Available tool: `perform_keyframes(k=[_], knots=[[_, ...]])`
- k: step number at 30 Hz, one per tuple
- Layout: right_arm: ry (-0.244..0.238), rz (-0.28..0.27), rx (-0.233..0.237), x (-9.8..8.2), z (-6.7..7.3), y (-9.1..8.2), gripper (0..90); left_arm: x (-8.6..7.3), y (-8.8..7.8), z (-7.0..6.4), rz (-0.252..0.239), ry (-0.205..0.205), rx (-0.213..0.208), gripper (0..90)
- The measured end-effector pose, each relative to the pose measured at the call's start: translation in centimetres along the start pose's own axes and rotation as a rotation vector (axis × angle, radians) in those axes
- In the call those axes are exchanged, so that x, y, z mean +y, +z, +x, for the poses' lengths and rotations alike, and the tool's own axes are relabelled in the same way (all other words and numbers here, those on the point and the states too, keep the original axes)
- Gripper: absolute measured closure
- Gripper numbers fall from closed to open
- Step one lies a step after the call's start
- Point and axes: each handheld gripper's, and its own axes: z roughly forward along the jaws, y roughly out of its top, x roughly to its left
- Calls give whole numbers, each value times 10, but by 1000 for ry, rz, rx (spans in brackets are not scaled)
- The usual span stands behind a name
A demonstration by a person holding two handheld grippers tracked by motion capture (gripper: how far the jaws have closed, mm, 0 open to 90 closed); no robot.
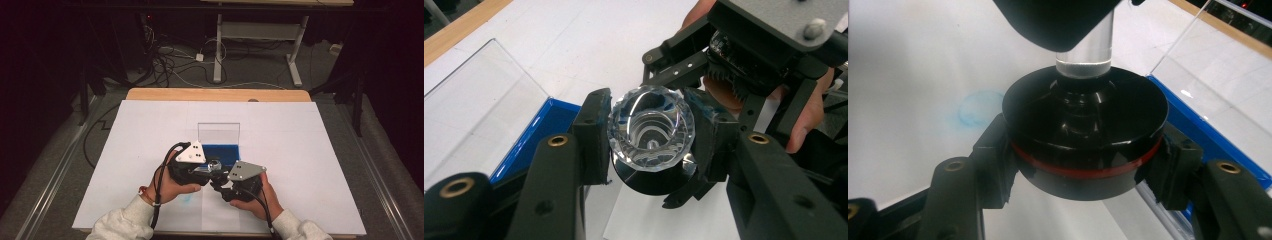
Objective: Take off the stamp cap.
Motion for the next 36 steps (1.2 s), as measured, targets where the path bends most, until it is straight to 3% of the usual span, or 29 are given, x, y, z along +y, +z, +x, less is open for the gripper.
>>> perform_keyframes(k=[14, 19, 21, 22, 29, 33, 36], knots=[[-57, 29, -5, 0, 1, -4, 394, 1, 1, -4, 23, 7, -3, 550], [-50, 31, 6, -1, 0, -4, 394, 0, 2, -2, 18, -4, -12, 549], [-62, 35, -16, -2, 1, -3, 394, 0, 3, -1, 25, -1, -9, 550], [-56, 34, 0, -1, -1, -3, 394, -1, 3, 1, 15, -16, -20, 550], [-72, 36, -14, -2, 2, -4, 394, -1, 2, 1, 18, -17, -28, 550], [-82, 36, -14, 0, 3, -5, 394, -2, 1, 4, 10, -42, -58, 550], [-106, 47, -24, -1, 3, -6, 394, -2, 1, 4, 23, -35, -65, 550]])
